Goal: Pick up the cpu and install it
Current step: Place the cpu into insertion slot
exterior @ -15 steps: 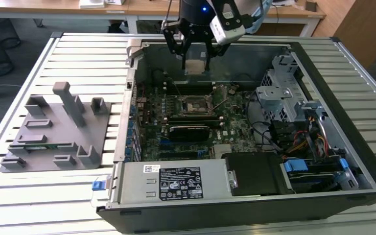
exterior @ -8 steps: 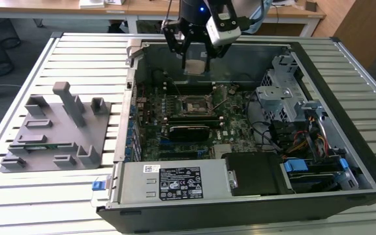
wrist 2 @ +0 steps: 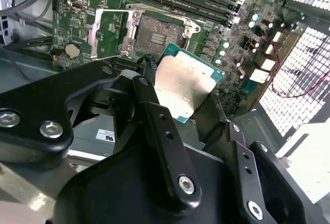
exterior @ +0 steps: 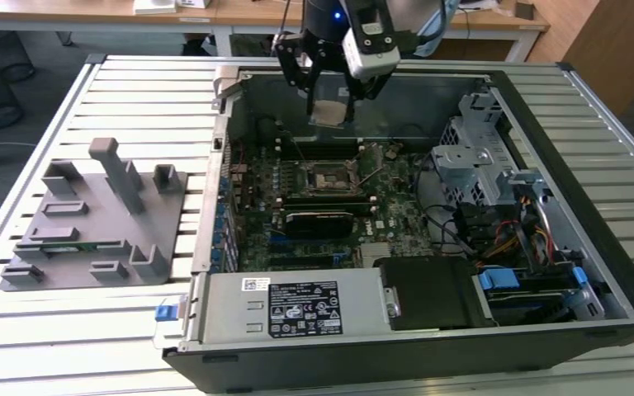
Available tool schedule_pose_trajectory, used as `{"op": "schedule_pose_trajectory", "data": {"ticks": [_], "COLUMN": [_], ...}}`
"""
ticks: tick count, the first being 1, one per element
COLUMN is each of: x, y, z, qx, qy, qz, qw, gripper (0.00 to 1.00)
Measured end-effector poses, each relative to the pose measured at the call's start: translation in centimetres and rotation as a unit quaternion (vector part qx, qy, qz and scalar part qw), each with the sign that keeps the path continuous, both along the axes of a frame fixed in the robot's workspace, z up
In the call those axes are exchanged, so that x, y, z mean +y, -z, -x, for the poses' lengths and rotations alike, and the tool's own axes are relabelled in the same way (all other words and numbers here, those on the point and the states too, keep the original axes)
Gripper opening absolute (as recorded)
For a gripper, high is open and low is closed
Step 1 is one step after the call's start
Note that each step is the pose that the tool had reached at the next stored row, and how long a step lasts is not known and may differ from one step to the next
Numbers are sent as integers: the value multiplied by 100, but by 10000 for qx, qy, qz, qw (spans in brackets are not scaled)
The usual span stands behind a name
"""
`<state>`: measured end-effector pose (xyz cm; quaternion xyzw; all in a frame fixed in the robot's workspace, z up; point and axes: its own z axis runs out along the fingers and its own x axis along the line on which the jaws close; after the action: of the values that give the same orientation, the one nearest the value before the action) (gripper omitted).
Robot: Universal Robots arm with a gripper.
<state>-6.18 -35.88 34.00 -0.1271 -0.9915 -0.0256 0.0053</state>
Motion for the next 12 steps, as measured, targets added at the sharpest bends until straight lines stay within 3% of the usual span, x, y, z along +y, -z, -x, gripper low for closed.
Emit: {"op": "schedule_pose_trajectory", "data": {"ticks": [12], "x": [2], "y": [1], "z": [0], "qx": [0], "qy": [245], "qz": [0], "qw": [9997], "gripper": [54]}}
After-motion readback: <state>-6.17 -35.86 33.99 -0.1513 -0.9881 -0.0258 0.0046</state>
